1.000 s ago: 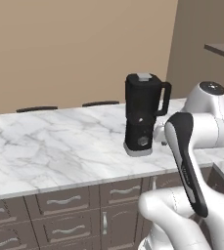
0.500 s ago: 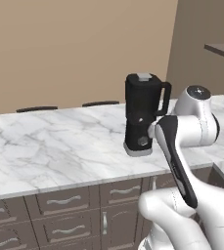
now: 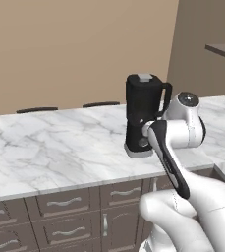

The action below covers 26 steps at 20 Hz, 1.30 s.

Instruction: Grab the lime and garlic from the fridge, place them in the blender, close the lid, and turn on the blender to create a marinade.

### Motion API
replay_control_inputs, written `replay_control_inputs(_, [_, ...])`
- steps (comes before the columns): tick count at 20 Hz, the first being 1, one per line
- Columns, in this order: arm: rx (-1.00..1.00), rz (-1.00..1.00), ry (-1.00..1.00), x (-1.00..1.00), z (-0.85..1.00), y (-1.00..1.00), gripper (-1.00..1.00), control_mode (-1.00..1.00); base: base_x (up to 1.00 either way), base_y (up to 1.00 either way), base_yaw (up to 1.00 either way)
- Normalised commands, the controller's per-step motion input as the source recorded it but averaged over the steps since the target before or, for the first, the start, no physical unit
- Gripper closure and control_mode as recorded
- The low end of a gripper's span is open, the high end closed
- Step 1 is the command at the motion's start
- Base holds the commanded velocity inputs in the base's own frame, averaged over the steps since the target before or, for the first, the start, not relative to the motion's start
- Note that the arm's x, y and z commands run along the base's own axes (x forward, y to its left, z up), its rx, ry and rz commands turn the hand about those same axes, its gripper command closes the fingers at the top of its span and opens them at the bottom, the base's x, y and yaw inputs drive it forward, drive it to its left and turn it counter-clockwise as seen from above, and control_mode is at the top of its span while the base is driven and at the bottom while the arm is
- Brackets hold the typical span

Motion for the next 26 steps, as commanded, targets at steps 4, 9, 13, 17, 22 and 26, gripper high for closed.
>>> replay_control_inputs(4, [0.0, 0.0, -0.08, 0.55, -0.41, 0.0, 1.0, -1.0, 0.0, 0.0, 0.0])
replay_control_inputs(9, [0.0, 0.0, -0.06, 0.39, -0.19, 0.0, 1.0, -1.0, 0.0, 0.0, 0.0])
replay_control_inputs(13, [0.0, 0.0, 0.0, 0.32, -0.09, 0.01, 1.0, -1.0, 0.0, 0.0, 0.0])
replay_control_inputs(17, [0.0, 0.0, -0.01, 0.08, -0.12, 0.1, 1.0, -1.0, 0.0, 0.0, 0.0])
replay_control_inputs(22, [0.0, 0.0, -0.01, 0.06, -0.06, 0.01, 1.0, -1.0, 0.0, 0.0, 0.0])
replay_control_inputs(26, [0.0, 0.0, 0.0, 0.22, -0.19, 0.0, 1.0, -1.0, 0.0, 0.0, 0.0])
